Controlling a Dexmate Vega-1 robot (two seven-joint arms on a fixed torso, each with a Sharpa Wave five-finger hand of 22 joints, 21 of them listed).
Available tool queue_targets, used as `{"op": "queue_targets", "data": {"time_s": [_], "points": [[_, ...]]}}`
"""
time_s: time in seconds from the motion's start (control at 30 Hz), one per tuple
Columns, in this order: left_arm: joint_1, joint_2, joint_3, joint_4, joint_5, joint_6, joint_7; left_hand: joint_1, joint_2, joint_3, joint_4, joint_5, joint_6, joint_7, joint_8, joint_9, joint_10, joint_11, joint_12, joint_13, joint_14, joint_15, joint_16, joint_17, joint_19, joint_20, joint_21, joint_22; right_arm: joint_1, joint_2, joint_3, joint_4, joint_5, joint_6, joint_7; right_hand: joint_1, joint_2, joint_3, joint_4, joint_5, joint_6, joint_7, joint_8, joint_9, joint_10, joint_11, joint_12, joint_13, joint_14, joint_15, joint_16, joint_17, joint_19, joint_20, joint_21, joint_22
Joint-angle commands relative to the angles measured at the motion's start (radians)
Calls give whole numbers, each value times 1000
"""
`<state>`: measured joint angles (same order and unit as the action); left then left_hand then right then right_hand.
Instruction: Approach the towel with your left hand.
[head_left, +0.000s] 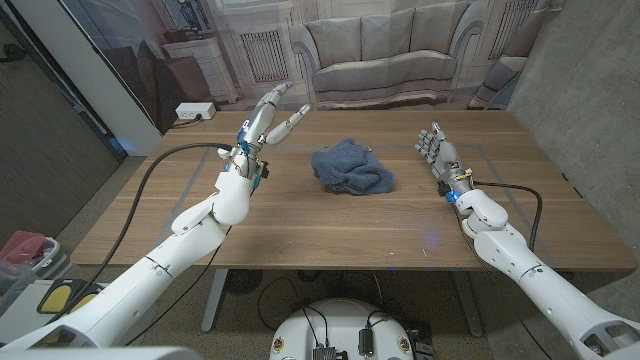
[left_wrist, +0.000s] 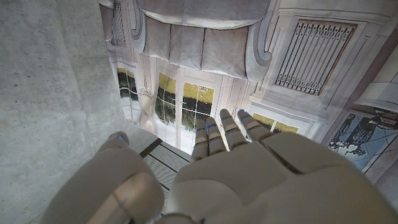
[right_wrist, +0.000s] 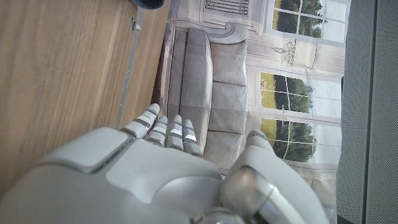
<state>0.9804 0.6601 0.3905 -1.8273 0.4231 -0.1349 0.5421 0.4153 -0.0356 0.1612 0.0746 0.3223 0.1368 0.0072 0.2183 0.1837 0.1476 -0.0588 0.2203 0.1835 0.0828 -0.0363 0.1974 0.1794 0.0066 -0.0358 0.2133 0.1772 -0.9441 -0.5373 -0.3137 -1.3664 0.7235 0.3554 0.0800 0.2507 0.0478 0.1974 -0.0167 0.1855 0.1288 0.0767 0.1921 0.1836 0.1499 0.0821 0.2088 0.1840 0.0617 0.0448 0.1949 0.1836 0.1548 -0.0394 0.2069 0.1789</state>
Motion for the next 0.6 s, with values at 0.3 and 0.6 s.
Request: {"op": "queue_targets", "data": {"time_s": [0.3, 0.6], "points": [[-66, 17, 60, 1, 41, 44, -24, 10, 5, -1, -5, 8, 11, -4, -3, 3, 12, -7, -5, 4, 10, -17, 0, 4, 10, -31, -2, 2, -4, -2, 9, 0, 9, 11, 10, -2, 5, -3, 2, 4, 9, -1, 6, 5, 6, -1, 6, 1, 12, -1, -4, 4, 8, -9, -2, 4], [-93, 16, 87, 17, 51, 49, -41, 13, 6, -2, -5, 9, 14, -5, -4, 3, 17, -4, -4, 4, 12, -20, 0, 4, 11, -31, -3, 2, 1, -3, 6, 5, 8, 4, 12, -1, 6, -4, 2, 4, 9, -1, 5, 5, 6, 0, 6, 1, 12, -2, -5, 4, 8, -9, -3, 4]]}}
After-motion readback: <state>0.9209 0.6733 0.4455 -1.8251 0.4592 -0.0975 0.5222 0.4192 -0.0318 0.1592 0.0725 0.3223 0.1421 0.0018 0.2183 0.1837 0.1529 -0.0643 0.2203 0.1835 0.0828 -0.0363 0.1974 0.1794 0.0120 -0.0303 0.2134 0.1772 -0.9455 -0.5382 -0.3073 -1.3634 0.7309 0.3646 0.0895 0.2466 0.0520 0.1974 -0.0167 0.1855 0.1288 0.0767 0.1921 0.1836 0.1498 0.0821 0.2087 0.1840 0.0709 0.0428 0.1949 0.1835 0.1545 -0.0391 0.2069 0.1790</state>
